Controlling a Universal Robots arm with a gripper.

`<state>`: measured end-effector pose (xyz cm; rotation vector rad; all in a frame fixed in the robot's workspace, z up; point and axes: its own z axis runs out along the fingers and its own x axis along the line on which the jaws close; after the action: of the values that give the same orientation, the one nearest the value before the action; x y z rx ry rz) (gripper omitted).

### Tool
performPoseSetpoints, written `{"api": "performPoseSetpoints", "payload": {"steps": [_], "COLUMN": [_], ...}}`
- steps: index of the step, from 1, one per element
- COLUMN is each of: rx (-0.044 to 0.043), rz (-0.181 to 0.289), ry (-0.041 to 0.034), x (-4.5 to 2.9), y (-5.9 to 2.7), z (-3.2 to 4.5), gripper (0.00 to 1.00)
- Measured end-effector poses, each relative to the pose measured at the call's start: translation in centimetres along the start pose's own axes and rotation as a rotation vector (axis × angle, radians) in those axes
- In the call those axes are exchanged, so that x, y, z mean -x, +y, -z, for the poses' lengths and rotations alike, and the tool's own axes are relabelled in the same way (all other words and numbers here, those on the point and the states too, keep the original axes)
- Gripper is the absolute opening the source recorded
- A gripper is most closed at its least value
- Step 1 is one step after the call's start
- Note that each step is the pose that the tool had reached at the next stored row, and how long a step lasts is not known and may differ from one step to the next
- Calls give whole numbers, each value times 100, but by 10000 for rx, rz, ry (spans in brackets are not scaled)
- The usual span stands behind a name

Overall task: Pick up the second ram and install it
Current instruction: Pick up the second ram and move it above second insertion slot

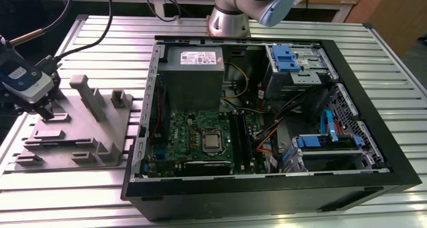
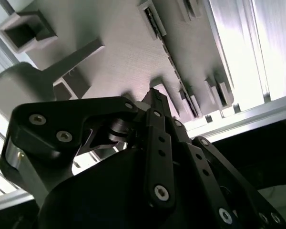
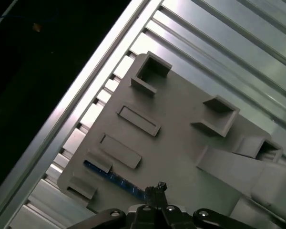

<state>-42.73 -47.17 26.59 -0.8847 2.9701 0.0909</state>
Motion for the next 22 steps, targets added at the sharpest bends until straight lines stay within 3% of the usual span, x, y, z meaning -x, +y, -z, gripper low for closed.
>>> {"api": "performPoseSetpoints", "payload": {"steps": [22], "rx": [216], "rz": [3997], "ry": [182], "x": [-2], "y": [-2], "z": [-46], "gripper": [10]}}
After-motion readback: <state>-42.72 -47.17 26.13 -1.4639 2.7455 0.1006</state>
